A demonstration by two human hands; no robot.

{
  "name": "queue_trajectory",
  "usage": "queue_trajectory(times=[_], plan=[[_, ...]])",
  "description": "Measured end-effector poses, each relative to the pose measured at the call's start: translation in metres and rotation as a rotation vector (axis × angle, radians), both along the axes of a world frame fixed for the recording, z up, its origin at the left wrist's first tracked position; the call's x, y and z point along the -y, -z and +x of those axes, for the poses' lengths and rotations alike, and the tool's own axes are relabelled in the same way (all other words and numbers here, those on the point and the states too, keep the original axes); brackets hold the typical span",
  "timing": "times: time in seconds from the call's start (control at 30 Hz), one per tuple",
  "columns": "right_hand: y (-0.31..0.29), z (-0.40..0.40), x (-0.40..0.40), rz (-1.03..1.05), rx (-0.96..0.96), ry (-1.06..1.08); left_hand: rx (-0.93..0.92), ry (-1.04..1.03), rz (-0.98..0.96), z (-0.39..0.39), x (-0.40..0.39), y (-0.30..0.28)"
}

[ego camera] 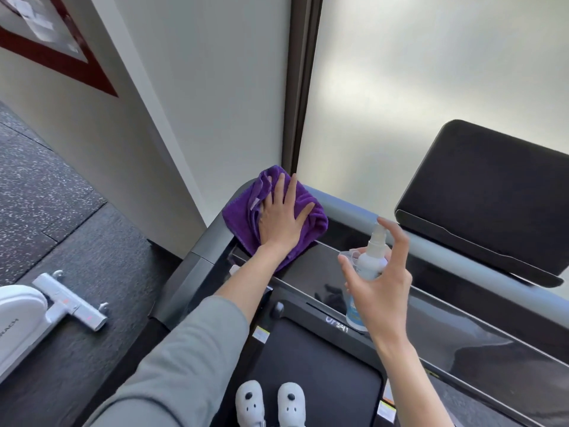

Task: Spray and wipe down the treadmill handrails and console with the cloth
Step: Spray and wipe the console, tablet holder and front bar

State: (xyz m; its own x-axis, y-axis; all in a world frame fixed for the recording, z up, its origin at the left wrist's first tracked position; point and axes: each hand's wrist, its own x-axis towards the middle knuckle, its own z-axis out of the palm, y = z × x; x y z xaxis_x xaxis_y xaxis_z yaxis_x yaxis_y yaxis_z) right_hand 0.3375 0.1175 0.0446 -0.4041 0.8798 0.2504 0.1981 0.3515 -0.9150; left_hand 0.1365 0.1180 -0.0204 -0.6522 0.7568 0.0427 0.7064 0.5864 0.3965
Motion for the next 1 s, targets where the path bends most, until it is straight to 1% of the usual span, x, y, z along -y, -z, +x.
queue_trajectory(times=[0.07,0.1,0.2,0.3,0.37,0.43,0.57,0.67,0.73,0.83,1.0], plan=[[-0.001,0.001,0.005,-0.025,0.017,0.004,-0.091,0.012,-0.043,0.016,0.019,0.007],[-0.001,0.001,0.008,-0.043,0.026,0.000,-0.108,0.013,-0.045,0.023,0.029,0.010],[-0.006,-0.001,0.012,-0.050,0.040,-0.023,-0.129,-0.004,-0.018,0.028,0.053,0.012],[-0.010,-0.002,0.013,-0.035,0.035,-0.030,-0.194,-0.018,-0.076,0.025,0.070,0.008],[-0.011,-0.004,0.012,-0.038,0.036,-0.035,-0.167,-0.048,-0.057,0.025,0.078,0.001],[-0.009,-0.009,0.011,-0.040,0.066,-0.055,-0.118,-0.109,0.043,0.026,0.085,-0.014],[-0.006,-0.038,0.003,-0.042,0.192,-0.101,-0.086,-0.318,0.380,0.018,0.115,-0.048],[-0.001,-0.072,-0.001,-0.039,0.290,-0.170,0.088,-0.456,0.551,-0.003,0.151,-0.064],[0.003,-0.096,0.001,-0.031,0.365,-0.225,0.175,-0.503,0.600,-0.018,0.173,-0.069],[0.011,-0.127,0.006,0.004,0.456,-0.274,0.232,-0.548,0.639,-0.032,0.195,-0.068],[0.024,-0.152,0.006,0.082,0.570,-0.304,0.289,-0.514,0.679,-0.036,0.214,-0.062]])
